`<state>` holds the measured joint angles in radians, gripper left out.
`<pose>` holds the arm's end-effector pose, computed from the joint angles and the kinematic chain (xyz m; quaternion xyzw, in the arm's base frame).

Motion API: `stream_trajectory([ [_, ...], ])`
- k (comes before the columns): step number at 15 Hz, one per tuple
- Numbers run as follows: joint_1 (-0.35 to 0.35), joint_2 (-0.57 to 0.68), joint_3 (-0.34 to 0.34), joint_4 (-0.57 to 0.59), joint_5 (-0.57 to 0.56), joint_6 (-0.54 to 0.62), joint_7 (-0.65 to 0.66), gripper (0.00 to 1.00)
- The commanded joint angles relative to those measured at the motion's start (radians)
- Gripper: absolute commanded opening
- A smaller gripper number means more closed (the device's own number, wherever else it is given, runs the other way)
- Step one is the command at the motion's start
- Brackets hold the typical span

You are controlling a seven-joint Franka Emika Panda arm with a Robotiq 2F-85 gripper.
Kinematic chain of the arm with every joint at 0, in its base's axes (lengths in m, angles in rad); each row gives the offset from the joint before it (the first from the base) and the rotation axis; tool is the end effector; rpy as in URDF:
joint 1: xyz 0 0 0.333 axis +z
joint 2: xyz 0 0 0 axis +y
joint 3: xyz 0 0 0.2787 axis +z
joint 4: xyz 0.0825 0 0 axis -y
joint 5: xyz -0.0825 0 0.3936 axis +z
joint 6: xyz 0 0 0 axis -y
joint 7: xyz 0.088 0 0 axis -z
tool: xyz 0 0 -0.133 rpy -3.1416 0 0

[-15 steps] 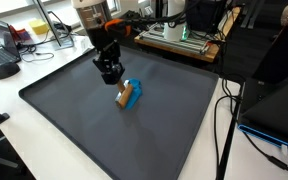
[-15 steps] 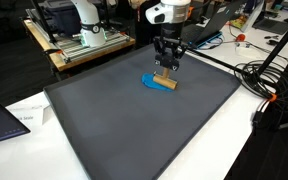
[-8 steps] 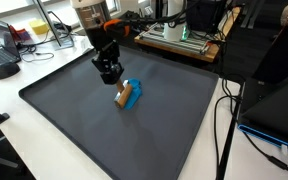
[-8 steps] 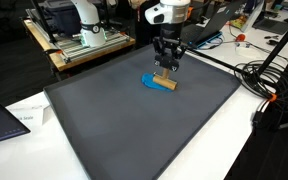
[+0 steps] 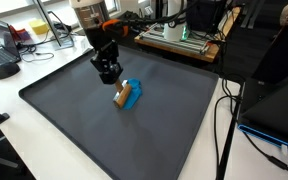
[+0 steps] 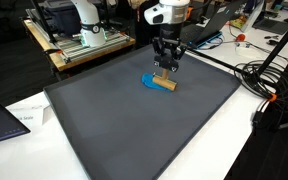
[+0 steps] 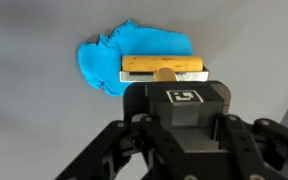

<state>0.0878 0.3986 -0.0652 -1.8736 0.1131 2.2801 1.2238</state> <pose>0.6271 0.0198 0.2352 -0.8049 0.5926 0.0139 0.0275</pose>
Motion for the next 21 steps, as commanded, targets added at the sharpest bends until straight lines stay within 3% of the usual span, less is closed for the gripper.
stream_trajectory([
  [1,-0.012,0.095,-0.033,-0.002,-0.061,0.097,-0.018,0.22],
  [21,-0.026,0.108,-0.048,-0.004,-0.063,0.121,-0.038,0.22],
])
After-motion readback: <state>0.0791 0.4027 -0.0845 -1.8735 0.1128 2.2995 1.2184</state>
